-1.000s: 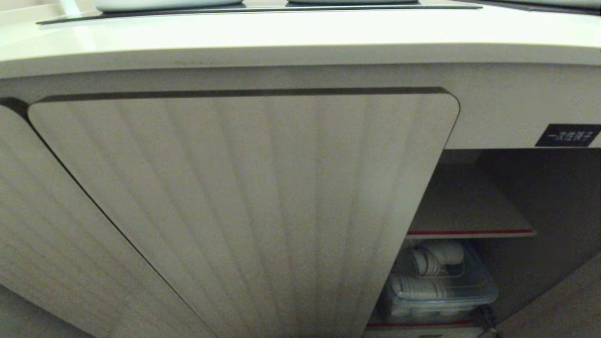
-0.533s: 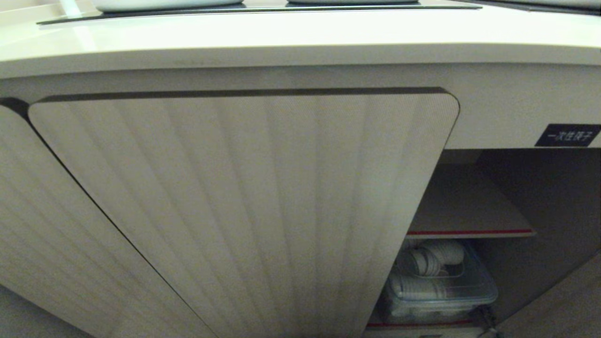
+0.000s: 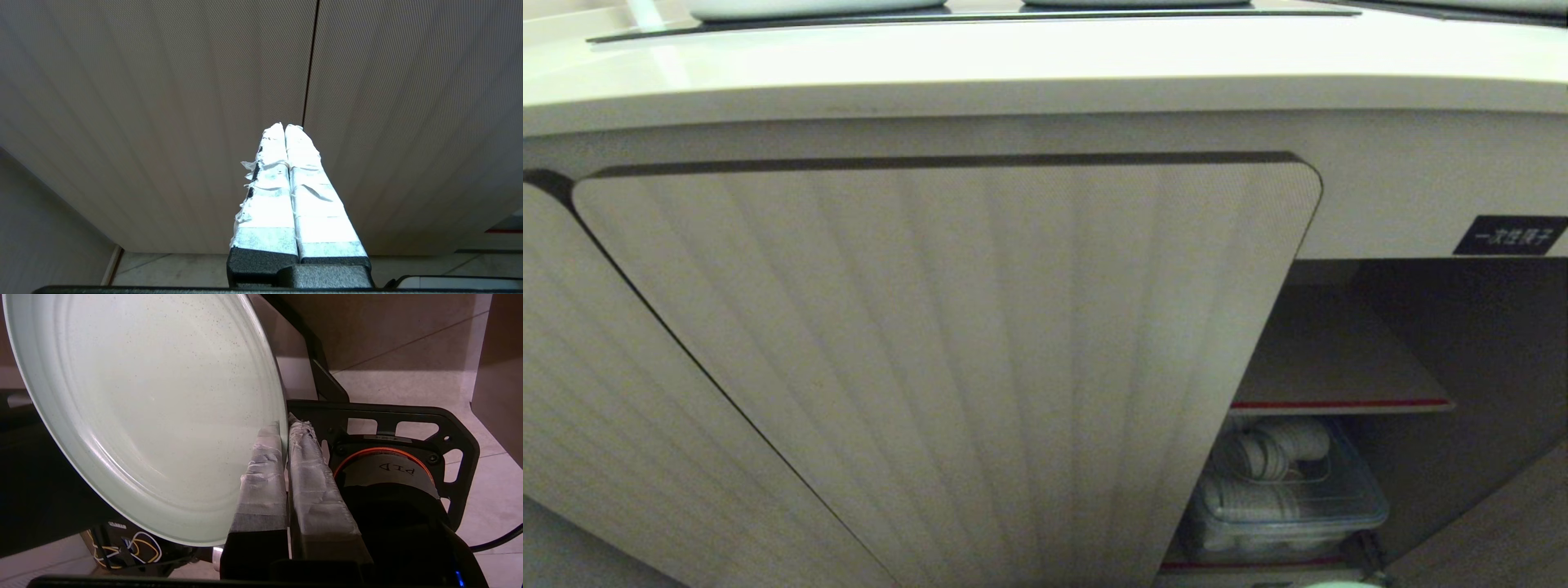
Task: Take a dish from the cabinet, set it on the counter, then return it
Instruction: Put it back into the cabinet
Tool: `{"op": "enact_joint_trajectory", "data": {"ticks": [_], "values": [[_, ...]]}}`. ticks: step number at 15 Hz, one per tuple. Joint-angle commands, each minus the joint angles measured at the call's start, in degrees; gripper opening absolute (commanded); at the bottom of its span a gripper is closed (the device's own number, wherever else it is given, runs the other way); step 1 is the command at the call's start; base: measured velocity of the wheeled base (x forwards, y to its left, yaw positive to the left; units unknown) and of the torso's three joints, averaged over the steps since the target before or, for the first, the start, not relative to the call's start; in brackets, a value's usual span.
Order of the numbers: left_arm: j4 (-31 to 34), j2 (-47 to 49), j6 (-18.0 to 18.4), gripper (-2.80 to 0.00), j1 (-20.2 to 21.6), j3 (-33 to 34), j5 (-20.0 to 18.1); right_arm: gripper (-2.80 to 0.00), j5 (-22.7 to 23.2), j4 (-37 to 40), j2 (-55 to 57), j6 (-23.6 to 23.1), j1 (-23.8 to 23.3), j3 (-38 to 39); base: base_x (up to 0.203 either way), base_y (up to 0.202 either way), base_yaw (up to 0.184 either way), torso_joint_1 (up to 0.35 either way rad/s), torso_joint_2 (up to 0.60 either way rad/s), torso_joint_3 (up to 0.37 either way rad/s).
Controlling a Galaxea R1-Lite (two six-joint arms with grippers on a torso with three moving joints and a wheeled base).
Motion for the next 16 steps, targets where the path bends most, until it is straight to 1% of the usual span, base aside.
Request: {"op": "enact_joint_trajectory", "data": {"ticks": [1,5,11,15,16], "values": [[0.0,0.0,0.0,-2.8,0.0,0.0,0.0,-2.8,-0.9,0.2,0.1,1.4,0.0,-0.1,0.0,0.0,0.0,0.0,0.0,0.0],[0.0,0.0,0.0,-2.8,0.0,0.0,0.0,-2.8,-2.2,0.2,0.3,5.2,-0.5,-0.1,0.0,0.0,0.0,0.0,0.0,0.0],[0.0,0.0,0.0,-2.8,0.0,0.0,0.0,-2.8,-3.3,-0.5,0.3,10.7,-2.5,-0.1,0.0,0.0,0.0,0.0,0.0,0.0],[0.0,0.0,0.0,-2.8,0.0,0.0,0.0,-2.8,-4.0,-2.6,0.4,12.1,-4.7,-0.1,0.0,0.0,0.0,0.0,0.0,0.0],[0.0,0.0,0.0,-2.8,0.0,0.0,0.0,-2.8,-4.0,-3.3,0.5,13.2,-5.2,-0.2,0.0,0.0,0.0,0.0,0.0,0.0]]}}
